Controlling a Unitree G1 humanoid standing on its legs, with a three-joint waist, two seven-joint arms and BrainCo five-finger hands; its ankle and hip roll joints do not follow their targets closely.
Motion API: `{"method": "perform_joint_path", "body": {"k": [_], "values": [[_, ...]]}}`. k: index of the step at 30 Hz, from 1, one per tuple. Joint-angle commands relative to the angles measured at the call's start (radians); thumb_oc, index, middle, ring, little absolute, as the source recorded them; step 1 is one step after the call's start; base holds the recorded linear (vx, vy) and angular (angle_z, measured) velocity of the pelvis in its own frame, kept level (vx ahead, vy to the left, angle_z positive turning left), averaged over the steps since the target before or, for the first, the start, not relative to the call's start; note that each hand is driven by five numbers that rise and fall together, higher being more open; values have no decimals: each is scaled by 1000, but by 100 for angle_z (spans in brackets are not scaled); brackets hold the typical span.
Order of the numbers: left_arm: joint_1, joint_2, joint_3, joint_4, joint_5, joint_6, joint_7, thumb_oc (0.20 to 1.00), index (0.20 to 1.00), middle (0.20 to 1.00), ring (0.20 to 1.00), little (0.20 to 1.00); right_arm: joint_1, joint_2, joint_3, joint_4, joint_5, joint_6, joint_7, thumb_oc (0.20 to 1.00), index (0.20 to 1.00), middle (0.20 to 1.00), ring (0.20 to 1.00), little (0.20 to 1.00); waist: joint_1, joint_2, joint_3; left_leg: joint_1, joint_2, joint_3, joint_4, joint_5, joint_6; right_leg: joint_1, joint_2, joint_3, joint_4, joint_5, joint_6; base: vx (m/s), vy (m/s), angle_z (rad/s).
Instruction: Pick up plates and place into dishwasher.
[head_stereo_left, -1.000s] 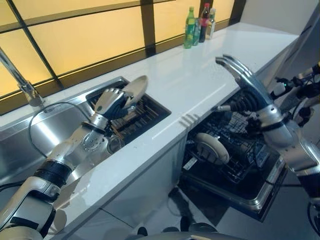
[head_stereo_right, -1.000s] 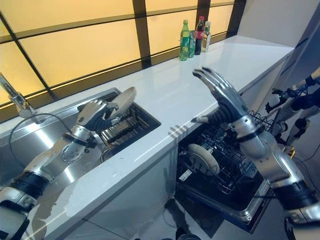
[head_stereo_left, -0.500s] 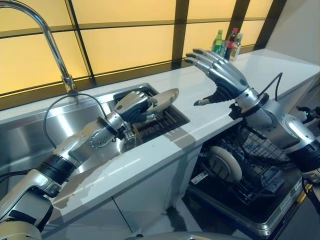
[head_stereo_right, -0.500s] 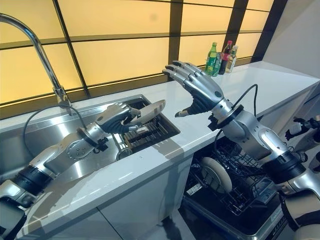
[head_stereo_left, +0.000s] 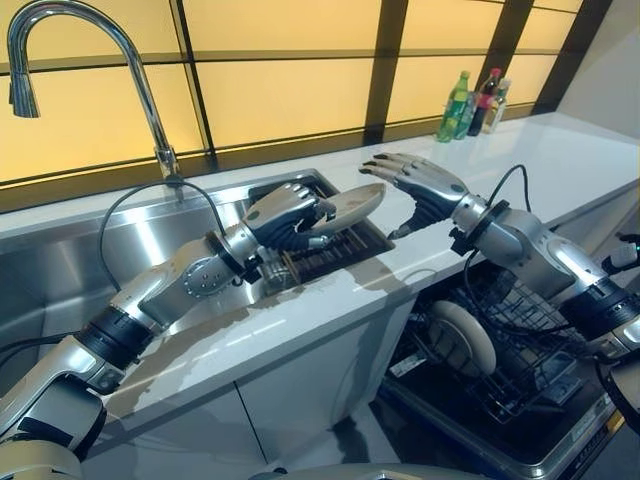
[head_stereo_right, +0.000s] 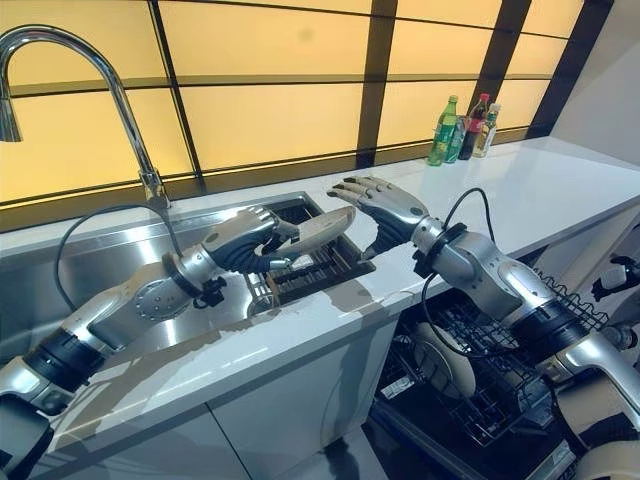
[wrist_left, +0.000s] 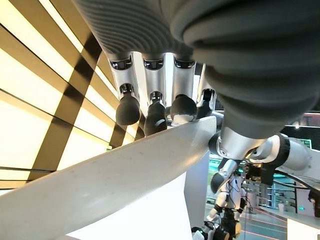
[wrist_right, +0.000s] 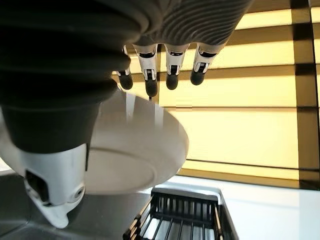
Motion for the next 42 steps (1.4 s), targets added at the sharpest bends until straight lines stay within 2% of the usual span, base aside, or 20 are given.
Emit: {"method": "perform_joint_path", "body": {"k": [1,16,17,18,27,41,42], "values": [[-162,-4,-14,-27,-91,-26,1,200,200,200,200,200,-181,-17,38,78,87,22,-8,1000,1000,1000,1000,1000,48,30,23,33,-102,24,11,-185,49,37,24,-31,10,-150,66,0,0,0],[-174,-36,-20,-76,-146,-42,-69,200,200,200,200,200,-214,43,60,93,99,-2,-1,1000,1000,1000,1000,1000,60,38,18,34,-103,12,9,-184,49,41,20,-35,10,-155,66,0,1,1],[-175,-37,-21,-77,-148,-40,-71,200,200,200,200,200,-217,43,62,92,99,-8,-2,410,410,410,410,410,61,39,18,34,-103,12,9,-184,49,41,20,-35,10,-155,66,0,0,0],[-175,-39,-20,-77,-151,-41,-73,200,200,200,200,200,-220,44,63,89,104,-16,5,200,200,200,200,200,61,39,16,33,-104,11,9,-184,49,41,20,-34,10,-156,66,0,0,0],[-171,-29,-11,-86,-166,-54,-72,200,200,200,200,200,-218,30,66,90,122,-24,28,200,200,200,200,200,62,37,12,34,-104,11,9,-184,49,43,20,-34,10,-158,65,0,0,0],[-147,-14,15,-68,-159,-27,-46,200,200,200,200,200,-178,-11,27,81,116,-32,24,200,200,200,200,200,48,34,9,41,-100,24,9,-188,51,45,22,-21,10,-159,65,0,0,0],[-136,-9,26,-63,-167,-8,-52,1000,1000,1000,1000,1000,-162,-22,12,77,114,-32,21,200,200,200,200,200,45,33,9,42,-99,27,9,-189,52,45,23,-18,10,-159,65,-31,-6,-1]]}}
